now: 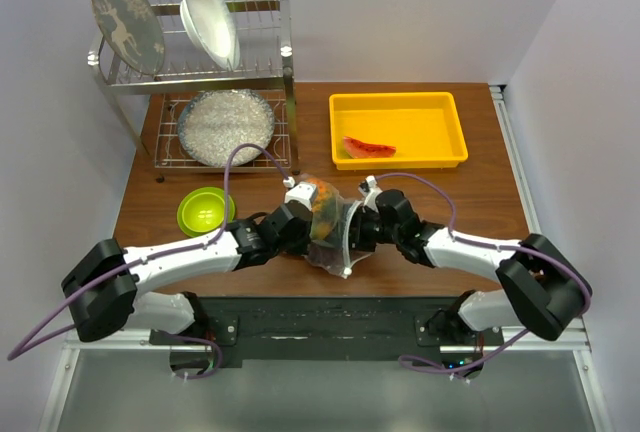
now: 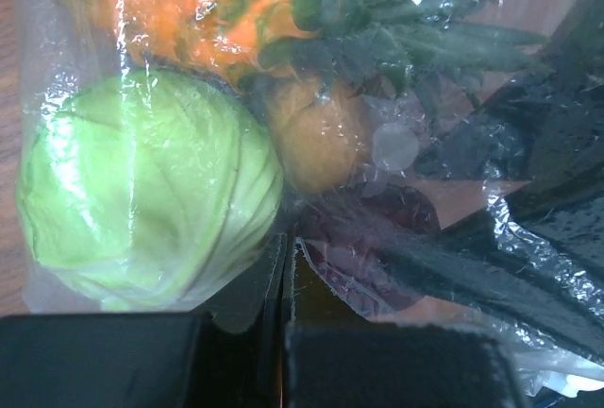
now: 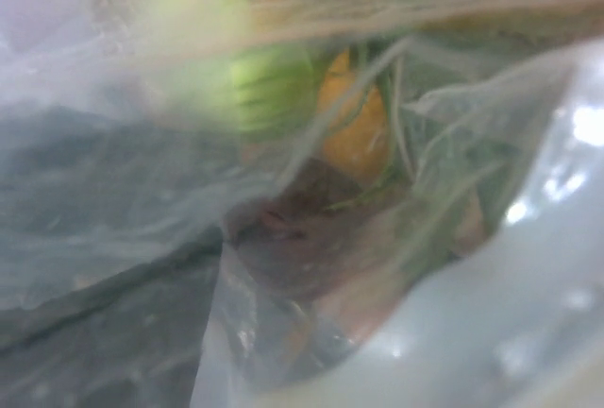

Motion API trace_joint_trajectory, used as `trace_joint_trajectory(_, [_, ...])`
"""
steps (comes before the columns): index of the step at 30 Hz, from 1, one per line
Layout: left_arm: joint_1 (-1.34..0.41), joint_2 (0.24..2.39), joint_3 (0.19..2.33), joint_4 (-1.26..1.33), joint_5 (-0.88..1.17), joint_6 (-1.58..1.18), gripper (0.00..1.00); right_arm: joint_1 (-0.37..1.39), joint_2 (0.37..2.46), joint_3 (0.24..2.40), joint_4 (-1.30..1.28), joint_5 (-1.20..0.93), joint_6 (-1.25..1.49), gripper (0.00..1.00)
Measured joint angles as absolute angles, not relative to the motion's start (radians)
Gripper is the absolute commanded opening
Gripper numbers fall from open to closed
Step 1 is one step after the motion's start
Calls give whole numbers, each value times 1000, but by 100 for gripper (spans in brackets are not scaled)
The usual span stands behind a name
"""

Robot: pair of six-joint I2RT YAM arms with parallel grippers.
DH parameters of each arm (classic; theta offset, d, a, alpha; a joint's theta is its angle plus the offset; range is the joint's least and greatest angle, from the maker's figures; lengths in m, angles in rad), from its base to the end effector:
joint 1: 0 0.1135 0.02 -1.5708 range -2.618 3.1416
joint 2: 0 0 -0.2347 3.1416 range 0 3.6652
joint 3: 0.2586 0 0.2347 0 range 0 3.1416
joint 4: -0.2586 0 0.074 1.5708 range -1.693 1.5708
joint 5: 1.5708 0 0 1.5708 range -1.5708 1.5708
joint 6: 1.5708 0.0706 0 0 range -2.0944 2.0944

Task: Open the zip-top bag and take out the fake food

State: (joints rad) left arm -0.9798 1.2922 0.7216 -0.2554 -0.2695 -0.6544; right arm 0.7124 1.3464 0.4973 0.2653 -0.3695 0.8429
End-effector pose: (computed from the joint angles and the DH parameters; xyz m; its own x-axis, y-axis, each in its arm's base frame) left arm 0.1689 -0.2180 0.1627 -0.7510 0.0663 -0.6569 0.3059 0.9166 -0.2573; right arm 0.1948 0.2019 0.1346 -0.9028 0.1401 -0.4065 -0.2458 0.6075 0.7554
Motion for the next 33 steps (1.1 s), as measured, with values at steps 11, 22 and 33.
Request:
trace_joint_trajectory(11, [-984, 1265, 753, -318, -286, -644, 0, 713, 1167, 561, -12, -323, 635, 72])
trace_joint_trajectory(22, [-984, 1111, 751, -420, -214, -645, 0, 713, 1256, 548, 90, -363, 627, 56])
trace_joint_trajectory(33, [-1010, 1216, 646, -286, -141, -700, 0, 729, 1281, 501, 188, -397, 656, 65])
